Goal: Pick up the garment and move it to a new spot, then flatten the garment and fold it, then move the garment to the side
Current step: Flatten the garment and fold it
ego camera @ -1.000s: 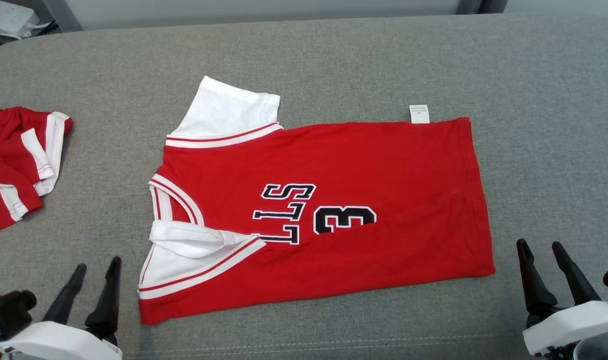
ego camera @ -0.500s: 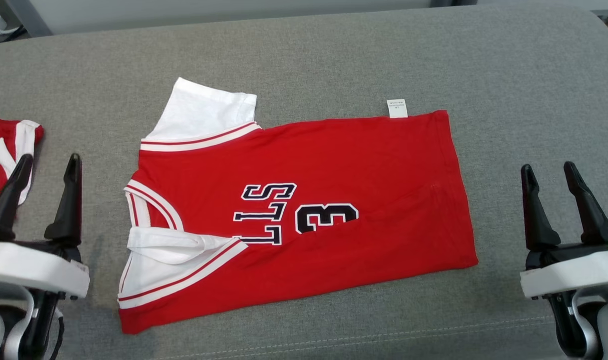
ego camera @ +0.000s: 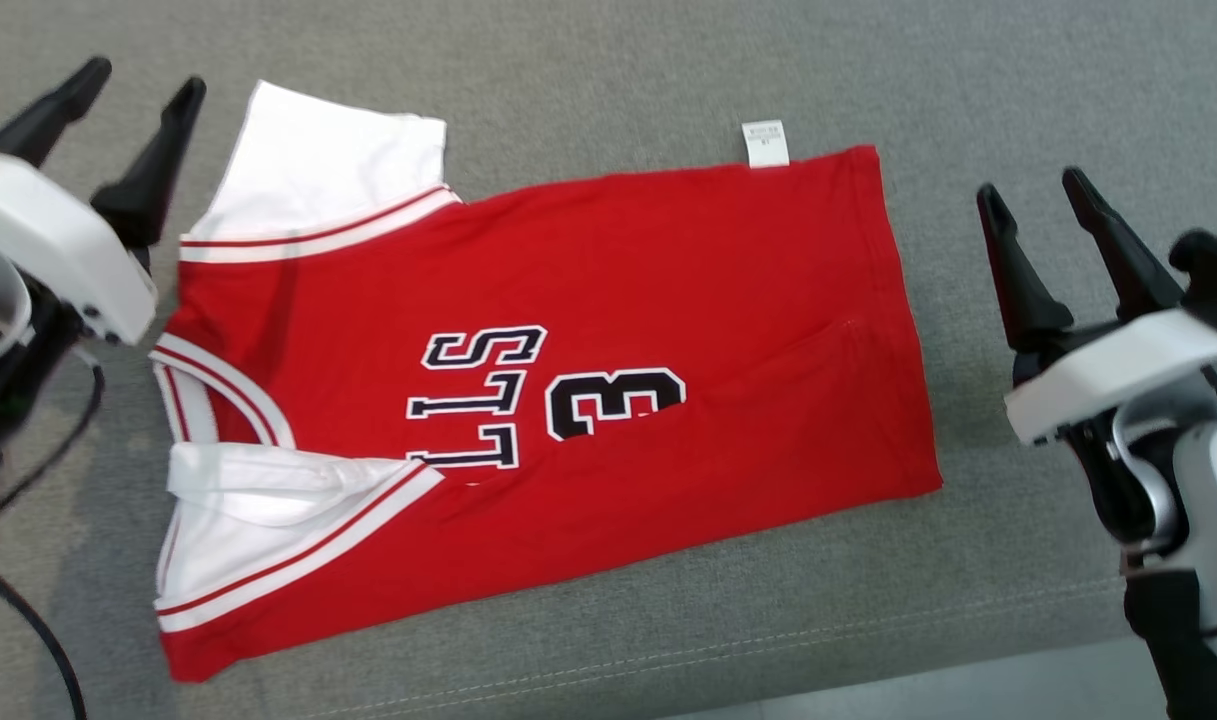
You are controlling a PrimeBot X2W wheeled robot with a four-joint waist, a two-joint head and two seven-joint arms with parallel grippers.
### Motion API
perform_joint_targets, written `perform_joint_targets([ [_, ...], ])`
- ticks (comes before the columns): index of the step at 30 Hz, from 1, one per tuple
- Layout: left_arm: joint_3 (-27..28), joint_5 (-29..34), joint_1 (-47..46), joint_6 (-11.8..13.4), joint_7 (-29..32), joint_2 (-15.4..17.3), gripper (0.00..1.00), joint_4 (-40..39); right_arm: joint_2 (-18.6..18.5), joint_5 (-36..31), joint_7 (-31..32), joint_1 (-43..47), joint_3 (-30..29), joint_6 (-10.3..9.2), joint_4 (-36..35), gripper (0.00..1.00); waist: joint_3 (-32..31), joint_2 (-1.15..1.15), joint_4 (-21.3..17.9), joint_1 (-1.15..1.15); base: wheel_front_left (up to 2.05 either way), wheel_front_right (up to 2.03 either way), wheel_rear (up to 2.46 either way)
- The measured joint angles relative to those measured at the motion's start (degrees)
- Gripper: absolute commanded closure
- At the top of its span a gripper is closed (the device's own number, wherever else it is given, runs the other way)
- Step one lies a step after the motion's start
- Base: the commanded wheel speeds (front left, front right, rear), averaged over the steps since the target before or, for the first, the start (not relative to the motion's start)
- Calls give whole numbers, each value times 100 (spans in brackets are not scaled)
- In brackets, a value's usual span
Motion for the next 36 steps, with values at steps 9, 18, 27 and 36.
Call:
perform_joint_targets([
  [9,-581,-208,-1522,-470,1024,78,0,1386,-276,626,605,-1399,1033,1,789,0,658,0,-334,0,0,0,0],
  [18,-1020,-709,-2149,-479,1396,276,0,2059,-374,984,976,-2268,1750,2,1282,0,1226,0,-575,0,0,0,0],
  [27,-1294,-1129,-2571,-479,1379,582,0,2354,-302,1141,1034,-2853,2247,1,1700,0,1586,0,-667,0,0,0,0],
  [36,-1697,-1583,-2892,-479,1448,567,0,2395,-238,1321,961,-3282,2530,2,2147,0,1720,0,-561,0,0,0,0],
])
